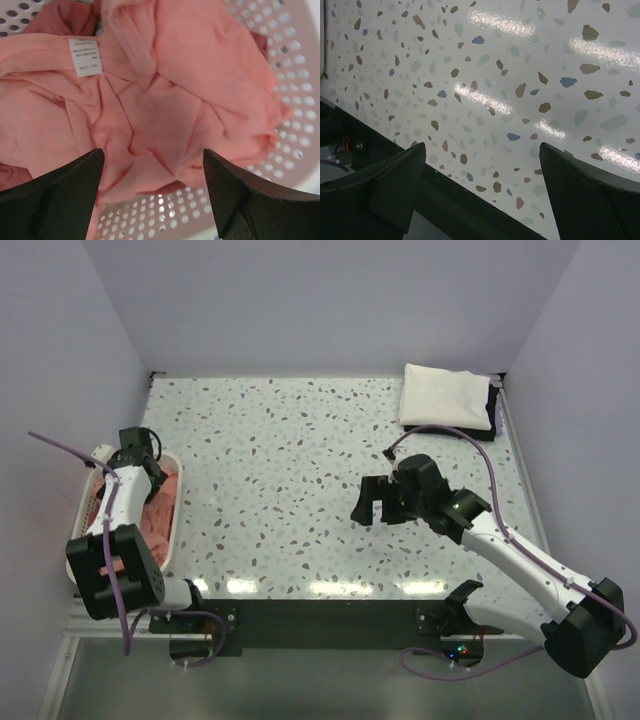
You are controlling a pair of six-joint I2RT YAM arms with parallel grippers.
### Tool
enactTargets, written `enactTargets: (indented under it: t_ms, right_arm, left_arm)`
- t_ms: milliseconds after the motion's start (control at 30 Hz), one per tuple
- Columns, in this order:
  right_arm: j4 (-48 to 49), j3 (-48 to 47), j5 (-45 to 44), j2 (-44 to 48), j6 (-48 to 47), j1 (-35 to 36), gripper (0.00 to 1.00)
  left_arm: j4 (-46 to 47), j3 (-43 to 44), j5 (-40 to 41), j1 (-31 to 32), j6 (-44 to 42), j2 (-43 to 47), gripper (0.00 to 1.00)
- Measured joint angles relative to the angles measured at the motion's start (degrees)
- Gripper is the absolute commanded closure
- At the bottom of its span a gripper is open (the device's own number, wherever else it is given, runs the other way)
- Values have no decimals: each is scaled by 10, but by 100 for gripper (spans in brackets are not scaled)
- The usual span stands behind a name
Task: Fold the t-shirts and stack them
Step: Grab the tshirt from the pile
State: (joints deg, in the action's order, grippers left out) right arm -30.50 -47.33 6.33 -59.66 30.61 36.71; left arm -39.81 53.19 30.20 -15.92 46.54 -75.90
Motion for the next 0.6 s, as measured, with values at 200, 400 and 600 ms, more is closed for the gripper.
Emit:
enactTargets:
  t_ms: [200,400,600]
  right_arm:
    - [1,0,33,-8,-6,0,1]
    - [5,9,56,-10,-8,0,1]
    - [10,10,67,-10,-10,0,1]
  left_arm:
    - [10,34,23,-60,25,-101,16]
    - [30,65,23,-84,24,-151,20]
    - [54,87,36,-95,21,-169,37]
